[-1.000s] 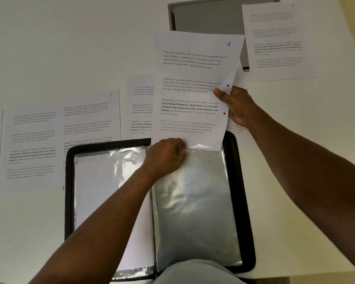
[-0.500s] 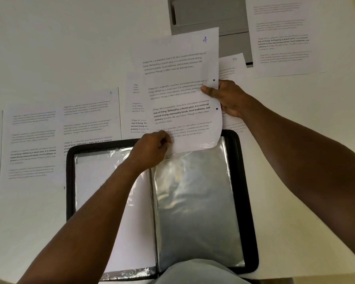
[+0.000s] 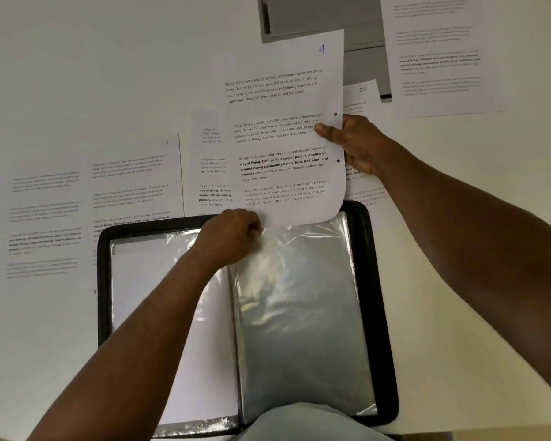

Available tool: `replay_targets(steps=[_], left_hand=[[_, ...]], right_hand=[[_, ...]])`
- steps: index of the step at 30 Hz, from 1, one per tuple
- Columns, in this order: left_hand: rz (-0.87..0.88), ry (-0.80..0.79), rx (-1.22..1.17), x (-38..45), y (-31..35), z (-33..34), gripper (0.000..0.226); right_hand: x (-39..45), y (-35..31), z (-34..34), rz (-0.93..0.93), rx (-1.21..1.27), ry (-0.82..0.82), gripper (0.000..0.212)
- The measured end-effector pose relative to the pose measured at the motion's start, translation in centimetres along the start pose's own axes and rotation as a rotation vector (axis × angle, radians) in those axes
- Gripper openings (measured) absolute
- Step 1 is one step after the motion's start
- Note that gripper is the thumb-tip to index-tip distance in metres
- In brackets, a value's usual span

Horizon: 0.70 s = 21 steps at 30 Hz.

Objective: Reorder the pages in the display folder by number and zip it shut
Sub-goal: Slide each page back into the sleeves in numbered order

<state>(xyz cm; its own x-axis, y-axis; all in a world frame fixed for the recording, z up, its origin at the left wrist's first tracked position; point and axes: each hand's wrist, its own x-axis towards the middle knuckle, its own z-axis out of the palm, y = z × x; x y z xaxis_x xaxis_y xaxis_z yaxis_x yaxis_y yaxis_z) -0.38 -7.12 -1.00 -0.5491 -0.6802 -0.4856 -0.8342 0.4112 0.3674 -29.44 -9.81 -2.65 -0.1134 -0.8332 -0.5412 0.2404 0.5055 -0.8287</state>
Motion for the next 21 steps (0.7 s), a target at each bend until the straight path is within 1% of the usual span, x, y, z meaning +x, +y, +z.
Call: replay_targets(steps=[5, 9, 11, 14, 16, 18, 20, 21], left_hand=[[-0.025, -0.011, -0.065, 0.5, -0.4, -0.4, 0.012], [-0.026, -0.001, -0.143, 0.3, -0.1, -0.1, 0.015], [-0.037, 0.0, -0.159, 0.2, -0.1, 0.1, 0.015], [-0.051, -0.006, -0.181, 0.3, -0.1, 0.2, 0.015], [-0.06, -0.01, -0.195, 0.5, 0.0, 0.3, 0.015], [-0.067, -0.017, -0.203, 0.6, 0.1, 0.4, 0.012], [-0.065, -0.027, -0.198, 0.7, 0.2, 0.6, 0.007], [-0.063, -0.031, -0.196, 0.7, 0.2, 0.7, 0.005]], right_hand=[[0.4, -0.3, 0.5, 0.038, -0.043, -0.082, 0.044], [1.0, -0.3, 1.0, 0.024, 0.028, -0.038, 0.041], [1.2, -0.1, 1.1, 0.042, 0.078, -0.044, 0.04], [1.3, 0.5, 1.4, 0.065, 0.114, -0.043, 0.051], [1.3, 0.8, 1.5, 0.079, 0.139, -0.037, 0.052], [1.2, 1.0, 1.4, 0.083, 0.161, -0.033, 0.049], [1.1, 1.2, 1.1, 0.078, 0.192, -0.025, 0.041], [1.0, 1.2, 0.9, 0.082, 0.196, -0.033, 0.042]])
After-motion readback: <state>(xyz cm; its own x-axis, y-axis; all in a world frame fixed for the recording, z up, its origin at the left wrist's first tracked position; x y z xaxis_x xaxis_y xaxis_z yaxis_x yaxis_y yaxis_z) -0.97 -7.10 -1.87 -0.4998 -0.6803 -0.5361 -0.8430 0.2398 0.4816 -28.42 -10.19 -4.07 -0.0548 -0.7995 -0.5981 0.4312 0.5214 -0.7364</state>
